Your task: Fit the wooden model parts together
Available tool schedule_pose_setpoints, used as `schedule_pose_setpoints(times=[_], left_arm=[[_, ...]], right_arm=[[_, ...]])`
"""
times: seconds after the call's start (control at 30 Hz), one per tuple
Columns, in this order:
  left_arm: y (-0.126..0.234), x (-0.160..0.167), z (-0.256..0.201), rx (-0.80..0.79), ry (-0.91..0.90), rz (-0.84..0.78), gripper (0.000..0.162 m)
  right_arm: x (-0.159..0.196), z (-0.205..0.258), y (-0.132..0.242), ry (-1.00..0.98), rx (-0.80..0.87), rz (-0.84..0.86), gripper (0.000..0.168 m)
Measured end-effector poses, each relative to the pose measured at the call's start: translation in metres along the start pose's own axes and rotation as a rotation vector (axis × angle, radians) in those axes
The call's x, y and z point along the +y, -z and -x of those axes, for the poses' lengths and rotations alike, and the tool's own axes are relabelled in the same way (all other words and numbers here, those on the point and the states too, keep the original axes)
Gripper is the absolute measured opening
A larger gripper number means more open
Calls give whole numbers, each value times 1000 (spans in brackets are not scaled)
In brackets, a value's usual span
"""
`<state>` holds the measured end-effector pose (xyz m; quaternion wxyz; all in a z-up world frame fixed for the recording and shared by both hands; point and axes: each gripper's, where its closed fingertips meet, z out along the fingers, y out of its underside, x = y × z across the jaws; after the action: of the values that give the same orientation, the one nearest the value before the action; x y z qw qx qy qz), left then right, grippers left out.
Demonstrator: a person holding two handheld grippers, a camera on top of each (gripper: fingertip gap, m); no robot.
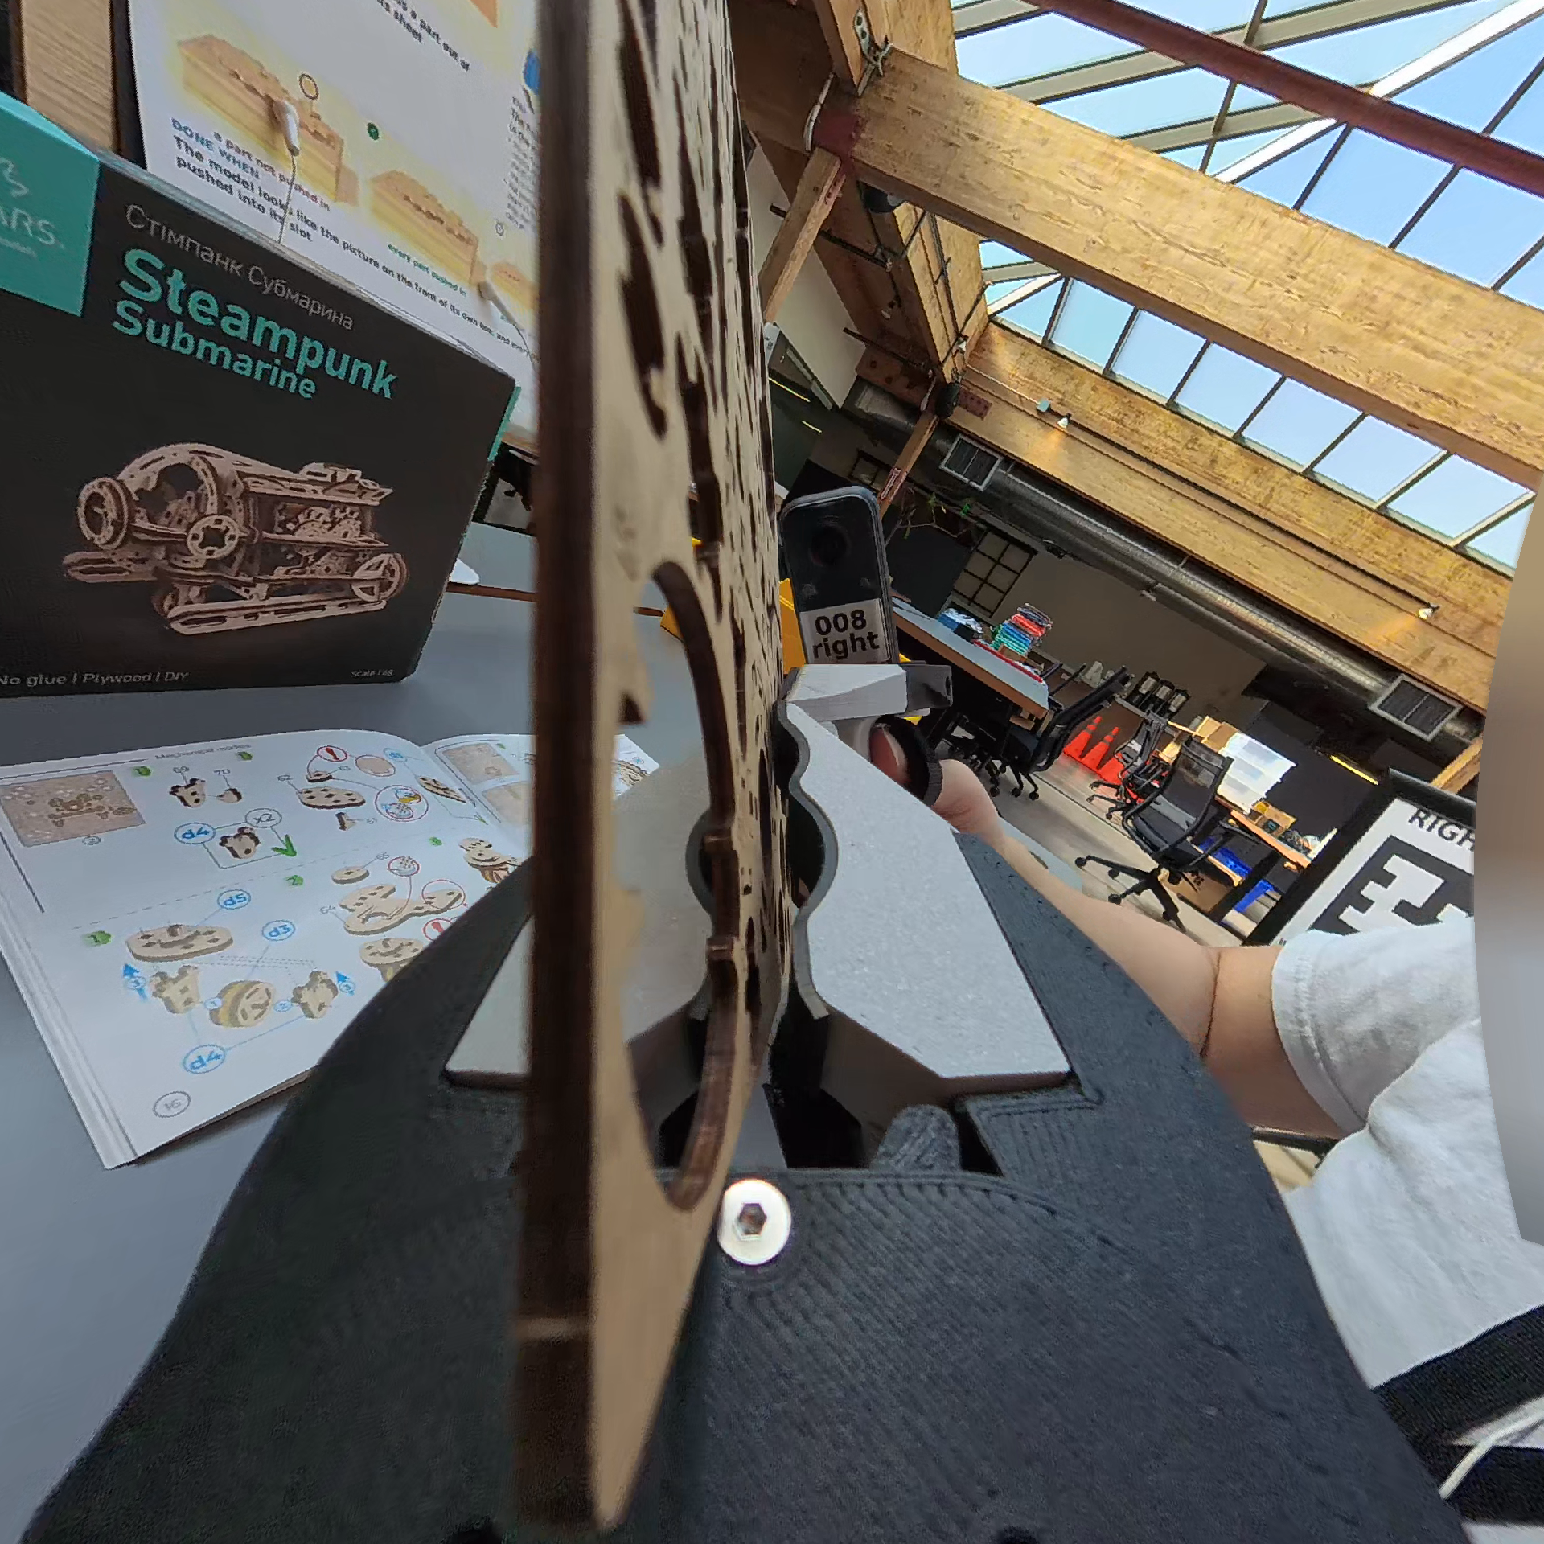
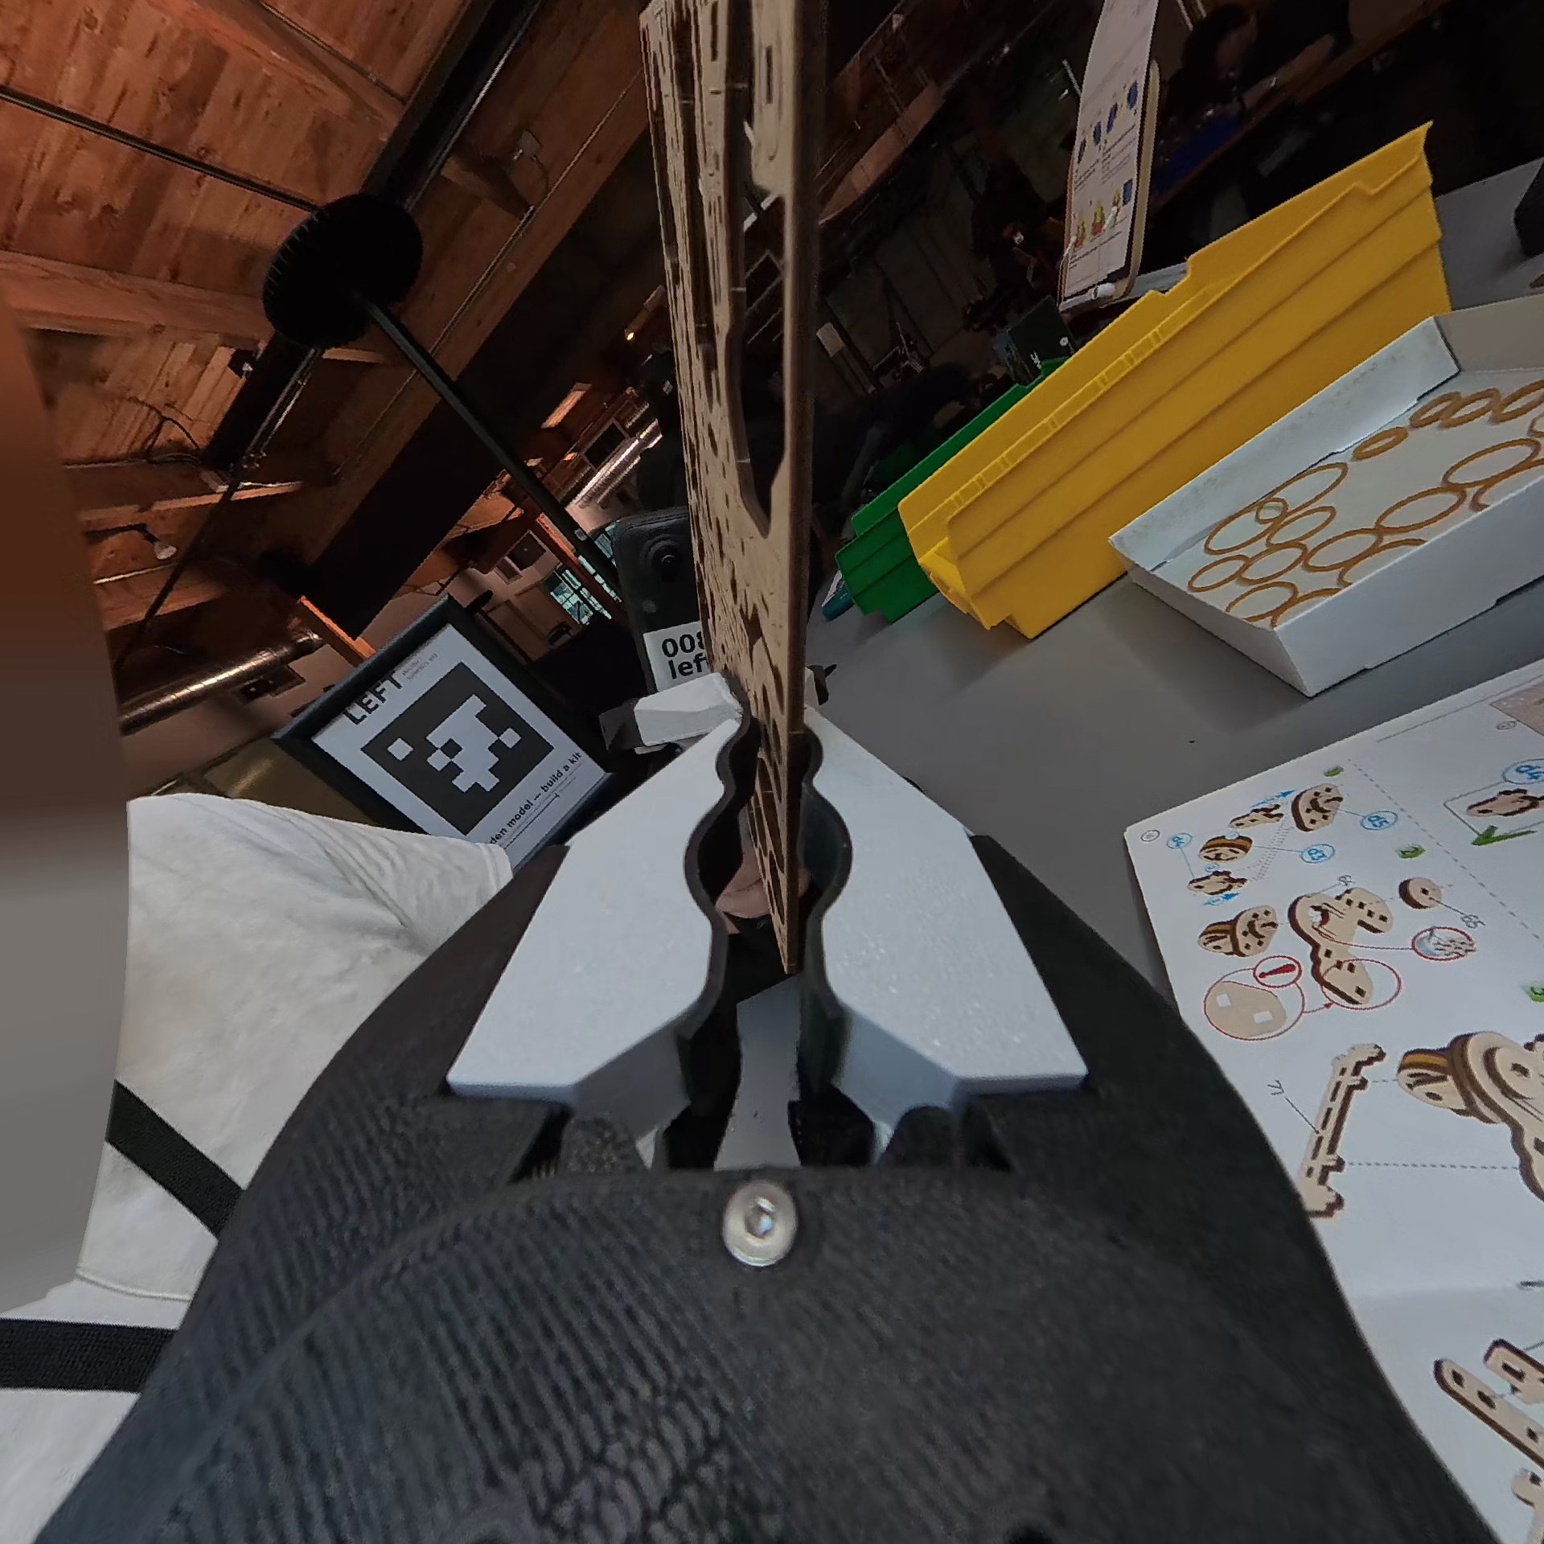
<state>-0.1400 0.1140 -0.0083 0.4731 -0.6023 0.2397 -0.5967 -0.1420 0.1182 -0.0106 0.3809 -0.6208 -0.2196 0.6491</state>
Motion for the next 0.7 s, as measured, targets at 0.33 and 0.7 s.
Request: schedule_pose_setpoints(times=[0.33, 0.7], left_arm=[[5, 0, -2, -27, -3, -17, 0], [1, 1, -4, -22, -60, -10, 0]], right_arm=[[4, 2, -4, -26, -13, 50, 6], [1, 2, 0, 8, 5, 17, 6]])
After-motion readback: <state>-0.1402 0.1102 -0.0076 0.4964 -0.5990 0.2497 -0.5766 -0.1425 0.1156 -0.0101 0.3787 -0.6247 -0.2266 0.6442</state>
